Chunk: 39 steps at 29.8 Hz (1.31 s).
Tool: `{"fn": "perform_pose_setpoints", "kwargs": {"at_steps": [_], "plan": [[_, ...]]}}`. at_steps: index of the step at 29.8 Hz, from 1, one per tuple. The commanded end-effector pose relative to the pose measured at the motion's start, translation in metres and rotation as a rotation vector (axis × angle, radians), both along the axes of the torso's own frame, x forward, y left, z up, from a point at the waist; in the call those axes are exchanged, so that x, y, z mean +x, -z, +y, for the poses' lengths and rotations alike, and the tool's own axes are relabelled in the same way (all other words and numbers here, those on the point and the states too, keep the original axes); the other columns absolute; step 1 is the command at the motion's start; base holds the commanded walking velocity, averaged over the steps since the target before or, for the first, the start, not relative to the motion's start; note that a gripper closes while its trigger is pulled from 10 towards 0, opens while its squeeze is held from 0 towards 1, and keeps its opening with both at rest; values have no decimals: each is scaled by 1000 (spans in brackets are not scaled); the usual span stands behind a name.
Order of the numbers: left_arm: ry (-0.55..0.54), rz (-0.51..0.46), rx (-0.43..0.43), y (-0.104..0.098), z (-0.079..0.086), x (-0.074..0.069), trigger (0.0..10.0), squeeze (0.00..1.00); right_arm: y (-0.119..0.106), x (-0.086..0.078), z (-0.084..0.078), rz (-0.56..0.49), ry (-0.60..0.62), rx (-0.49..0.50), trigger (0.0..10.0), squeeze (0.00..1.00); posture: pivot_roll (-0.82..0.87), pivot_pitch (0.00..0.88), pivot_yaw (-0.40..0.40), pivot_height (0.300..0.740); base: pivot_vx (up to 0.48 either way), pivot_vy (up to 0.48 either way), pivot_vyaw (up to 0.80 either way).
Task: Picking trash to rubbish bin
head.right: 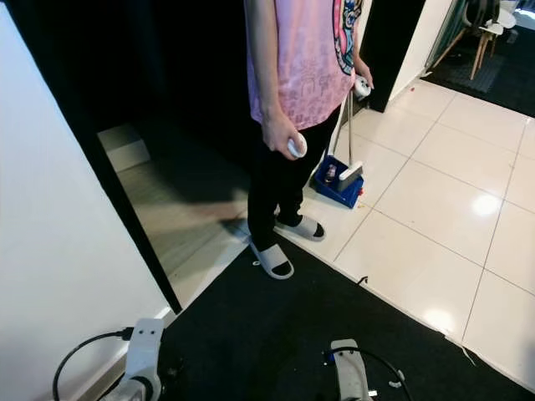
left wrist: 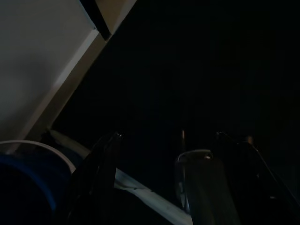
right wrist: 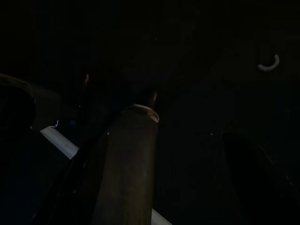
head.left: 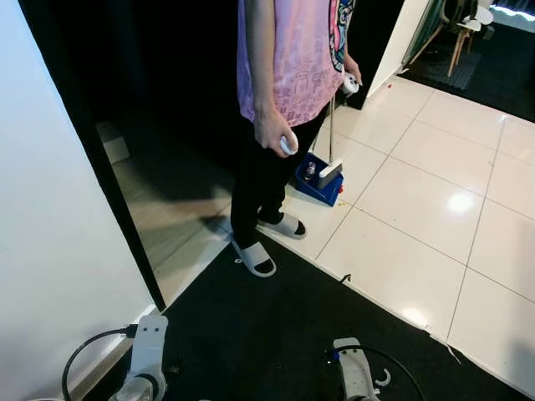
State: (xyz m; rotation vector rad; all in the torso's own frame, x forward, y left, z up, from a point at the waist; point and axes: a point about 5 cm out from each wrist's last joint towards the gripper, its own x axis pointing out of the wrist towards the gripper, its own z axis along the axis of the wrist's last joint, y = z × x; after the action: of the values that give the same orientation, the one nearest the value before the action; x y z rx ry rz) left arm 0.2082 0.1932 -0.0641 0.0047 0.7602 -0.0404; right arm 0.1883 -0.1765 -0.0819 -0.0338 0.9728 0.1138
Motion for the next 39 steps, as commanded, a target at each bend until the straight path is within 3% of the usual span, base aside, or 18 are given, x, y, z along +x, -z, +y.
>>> {"fn": "perform_pose_setpoints", "kwargs": {"at_steps": [1,39], "plan": [[11,26,7,4,-1,-5,10000,0,5,-10,-4,31,26,6,10000,0,81,120,-27,740,0,0,-800],[15,15,0,3,-3,-4,10000,0,4,-10,-8,28,36,-11,10000,0,81,109,-30,740,0,0,-800]]}}
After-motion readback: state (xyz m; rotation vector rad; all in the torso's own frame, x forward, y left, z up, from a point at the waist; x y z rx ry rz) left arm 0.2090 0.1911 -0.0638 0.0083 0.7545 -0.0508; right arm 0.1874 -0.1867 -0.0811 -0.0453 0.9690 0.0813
